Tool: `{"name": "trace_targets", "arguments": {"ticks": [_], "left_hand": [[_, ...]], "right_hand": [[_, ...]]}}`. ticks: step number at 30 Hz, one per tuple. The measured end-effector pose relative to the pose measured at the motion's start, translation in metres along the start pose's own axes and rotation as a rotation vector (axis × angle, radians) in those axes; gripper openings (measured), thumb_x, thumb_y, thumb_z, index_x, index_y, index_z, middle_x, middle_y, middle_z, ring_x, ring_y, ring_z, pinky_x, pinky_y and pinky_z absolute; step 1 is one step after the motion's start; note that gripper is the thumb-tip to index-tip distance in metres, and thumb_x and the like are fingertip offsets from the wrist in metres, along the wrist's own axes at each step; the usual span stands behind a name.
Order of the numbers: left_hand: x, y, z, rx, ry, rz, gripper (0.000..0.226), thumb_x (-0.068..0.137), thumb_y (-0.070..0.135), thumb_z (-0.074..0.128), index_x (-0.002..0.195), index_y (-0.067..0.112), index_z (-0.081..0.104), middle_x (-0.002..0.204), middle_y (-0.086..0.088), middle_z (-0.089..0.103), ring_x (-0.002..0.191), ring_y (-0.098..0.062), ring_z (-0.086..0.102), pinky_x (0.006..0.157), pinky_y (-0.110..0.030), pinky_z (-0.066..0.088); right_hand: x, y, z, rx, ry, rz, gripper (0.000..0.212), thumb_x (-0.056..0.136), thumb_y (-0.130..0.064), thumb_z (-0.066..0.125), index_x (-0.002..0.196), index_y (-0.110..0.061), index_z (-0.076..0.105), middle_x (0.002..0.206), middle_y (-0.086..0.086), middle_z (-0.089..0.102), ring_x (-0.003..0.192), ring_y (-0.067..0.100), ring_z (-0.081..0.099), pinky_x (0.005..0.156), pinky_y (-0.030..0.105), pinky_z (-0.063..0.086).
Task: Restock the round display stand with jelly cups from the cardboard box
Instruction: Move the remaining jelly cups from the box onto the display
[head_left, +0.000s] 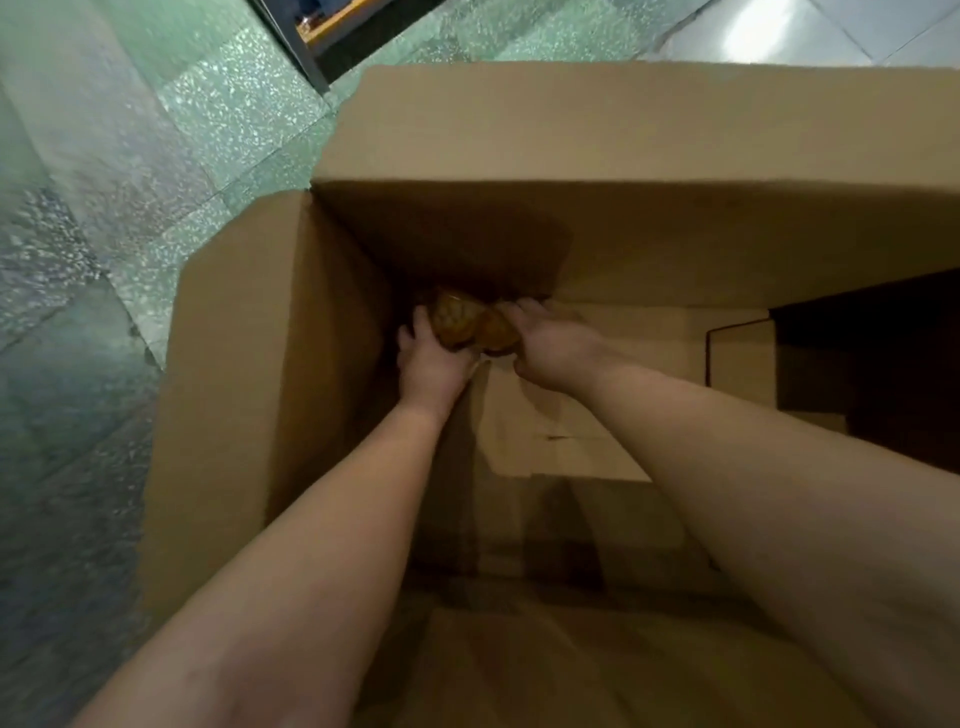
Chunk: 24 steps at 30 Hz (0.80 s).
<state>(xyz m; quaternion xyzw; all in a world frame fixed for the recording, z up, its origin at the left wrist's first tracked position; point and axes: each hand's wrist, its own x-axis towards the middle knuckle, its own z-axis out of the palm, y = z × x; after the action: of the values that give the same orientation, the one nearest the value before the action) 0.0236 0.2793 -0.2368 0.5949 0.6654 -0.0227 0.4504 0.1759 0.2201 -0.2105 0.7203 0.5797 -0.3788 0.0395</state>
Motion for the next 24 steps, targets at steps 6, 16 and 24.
{"name": "trace_targets", "arguments": {"ticks": [6, 16, 24], "left_hand": [[0.007, 0.000, 0.012, 0.009, 0.101, 0.037, 0.078, 0.087, 0.043, 0.070, 0.150, 0.030, 0.026, 0.157, -0.010, 0.017, 0.141, -0.039, 0.025, 0.115, -0.056, 0.030], [-0.008, -0.008, 0.008, 0.233, -0.061, 0.147, 0.076, 0.082, 0.046, 0.073, 0.148, 0.034, 0.039, 0.164, 0.000, -0.003, 0.148, -0.030, 0.005, 0.121, -0.049, 0.016], [0.003, 0.001, 0.018, 0.334, -0.151, 0.076, 0.082, 0.079, 0.050, 0.076, 0.149, 0.034, 0.037, 0.163, 0.003, -0.018, 0.151, -0.032, 0.000, 0.121, -0.051, 0.019]], "right_hand": [[0.012, 0.002, 0.015, -0.021, 0.010, 0.099, 0.069, 0.096, -0.017, 0.054, 0.154, -0.027, 0.019, 0.150, 0.008, 0.037, 0.132, 0.031, 0.042, 0.099, 0.037, 0.040], [-0.023, 0.011, 0.040, -0.191, 0.201, -0.042, 0.056, 0.092, -0.029, 0.061, 0.144, -0.016, 0.042, 0.156, 0.003, 0.032, 0.144, 0.025, 0.027, 0.113, 0.045, 0.027], [-0.043, 0.022, 0.058, -0.379, 0.105, 0.075, 0.064, 0.091, -0.036, 0.061, 0.148, -0.020, 0.034, 0.147, 0.008, 0.037, 0.132, 0.031, 0.036, 0.107, 0.046, 0.029]]}}
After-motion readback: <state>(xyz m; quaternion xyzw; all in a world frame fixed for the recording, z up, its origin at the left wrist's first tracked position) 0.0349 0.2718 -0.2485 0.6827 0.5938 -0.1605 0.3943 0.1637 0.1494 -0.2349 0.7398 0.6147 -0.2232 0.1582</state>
